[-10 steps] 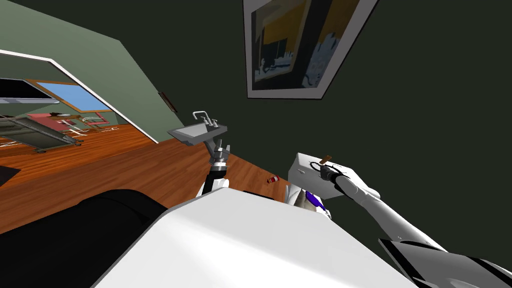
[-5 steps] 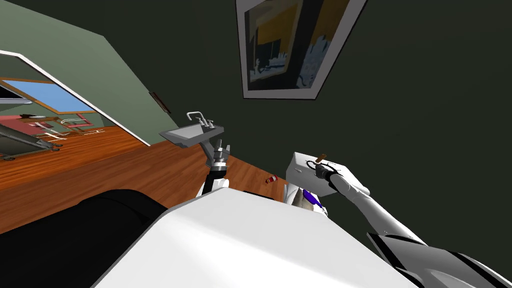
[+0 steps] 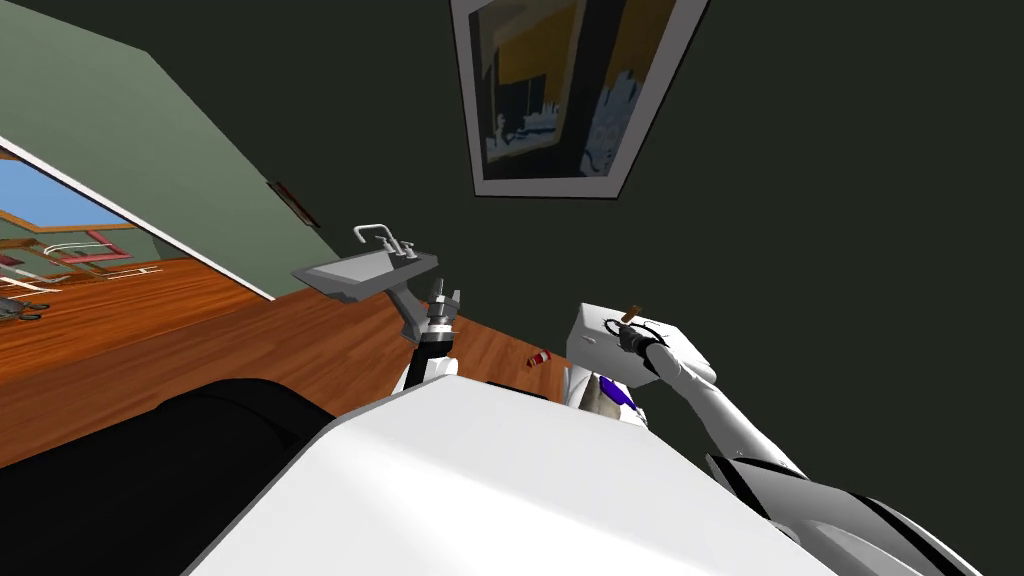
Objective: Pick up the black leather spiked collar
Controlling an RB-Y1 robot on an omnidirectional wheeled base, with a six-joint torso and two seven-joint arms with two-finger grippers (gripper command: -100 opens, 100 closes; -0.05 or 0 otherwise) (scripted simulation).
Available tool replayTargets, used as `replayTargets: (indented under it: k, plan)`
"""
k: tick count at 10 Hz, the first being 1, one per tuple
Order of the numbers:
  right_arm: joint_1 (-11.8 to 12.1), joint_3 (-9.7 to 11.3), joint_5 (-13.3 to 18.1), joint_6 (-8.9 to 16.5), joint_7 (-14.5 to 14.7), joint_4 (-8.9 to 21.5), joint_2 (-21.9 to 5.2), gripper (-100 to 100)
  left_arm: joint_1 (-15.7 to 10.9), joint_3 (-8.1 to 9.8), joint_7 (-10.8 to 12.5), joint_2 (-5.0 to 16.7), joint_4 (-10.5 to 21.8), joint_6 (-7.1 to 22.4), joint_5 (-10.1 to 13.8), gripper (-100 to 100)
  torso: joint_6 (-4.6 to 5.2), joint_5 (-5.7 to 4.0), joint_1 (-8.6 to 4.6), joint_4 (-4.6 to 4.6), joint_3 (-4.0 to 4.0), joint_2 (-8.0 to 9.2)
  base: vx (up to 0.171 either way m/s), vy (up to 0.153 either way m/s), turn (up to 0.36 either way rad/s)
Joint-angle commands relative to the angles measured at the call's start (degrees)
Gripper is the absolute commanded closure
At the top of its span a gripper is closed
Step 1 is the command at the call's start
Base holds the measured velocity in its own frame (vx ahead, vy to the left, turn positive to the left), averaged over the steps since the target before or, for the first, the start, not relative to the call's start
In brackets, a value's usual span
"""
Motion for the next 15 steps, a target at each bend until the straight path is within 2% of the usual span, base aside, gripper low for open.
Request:
replayTargets:
  k: [1,2,3,4,5,6,7,8,9,10,12,14,15]
  plan:
    - [-0.23,-1.89,2.86,-1.49,0.68,-1.25,2.40,-100,0.00,0.00,0.00,0.00,0.00,0.00,0.00,0,0.00,0.00,0.00,0.00,0.00,0.00,0.034,-0.025,-0.119]
    - [-0.34,-3.57,4.64,-2.78,1.16,-2.51,4.08,-100,0.00,0.00,0.00,0.00,0.00,0.00,0.00,0,0.01,0.00,0.00,0.00,0.01,0.01,0.063,-0.044,-0.207]
    - [-0.34,-3.57,5.31,-2.78,1.16,-2.51,4.50,-100,0.01,0.01,0.00,0.00,0.00,0.00,0.00,0,0.02,-0.01,-0.06,-0.01,-0.04,-0.07,0.051,-0.026,-0.056]
    - [-0.44,-5.24,6.90,-4.08,1.64,-3.77,6.60,-100,0.00,0.00,0.00,0.00,0.00,0.00,0.00,0,-0.02,-0.01,-0.02,-0.01,-0.03,-0.06,0.042,-0.026,-0.094]
    - [-0.44,-5.24,7.98,-4.08,1.64,-3.77,6.60,-100,0.00,0.00,0.00,0.00,0.00,0.00,0.00,0,0.00,0.00,-0.01,-0.01,-0.02,-0.03,0.031,-0.013,-0.058]
    - [-0.55,-6.92,10.05,-5.38,2.13,-5.03,8.69,-100,0.00,0.00,0.00,0.00,0.00,0.00,0.00,0,-0.01,0.01,0.03,0.00,0.01,0.01,0.033,-0.017,-0.108]
    - [-0.55,-6.92,10.44,-5.38,2.13,-5.03,8.69,-100,0.00,0.00,0.00,0.00,0.00,0.00,0.00,0,0.00,0.01,0.02,0.01,0.01,0.01,0.030,-0.014,-0.067]
    - [-0.65,-8.59,12.74,-6.68,2.61,-6.29,10.79,-100,0.00,0.00,0.00,0.00,0.00,0.00,0.00,0,-0.01,0.01,0.03,0.01,0.02,0.03,0.040,-0.026,-0.118]
    - [-0.44,-7.77,11.46,-5.90,2.37,-5.77,9.74,-100,0.00,0.00,0.00,0.00,0.00,0.00,0.00,0,0.01,0.00,0.00,0.00,0.01,0.01,0.020,-0.011,-0.025]
    - [-0.42,-7.92,11.66,-6.11,2.45,-5.91,9.89,100,-0.01,0.00,0.00,0.00,0.00,0.00,0.00,0,-0.02,0.01,0.03,0.01,0.03,0.06,-0.003,0.000,-0.012]
    - [0.12,-7.75,11.64,-6.48,2.40,-5.52,10.05,100,-0.01,0.00,0.00,0.00,0.00,0.00,0.00,0,-0.28,0.21,0.15,0.32,0.16,0.01,-0.008,0.002,-0.017]
    - [0.06,-7.78,11.61,-6.49,2.34,-5.57,10.05,100,-0.01,-0.01,0.00,0.00,0.00,0.00,0.00,0,-0.28,0.17,0.12,0.25,0.08,-0.09,0.000,0.000,0.000]
    - [0.06,-7.79,11.60,-6.49,2.32,-5.57,10.05,0,-0.01,-0.01,0.00,0.00,0.00,0.00,0.00,0,-0.30,0.16,0.10,0.23,0.04,-0.13,0.000,0.000,0.000]
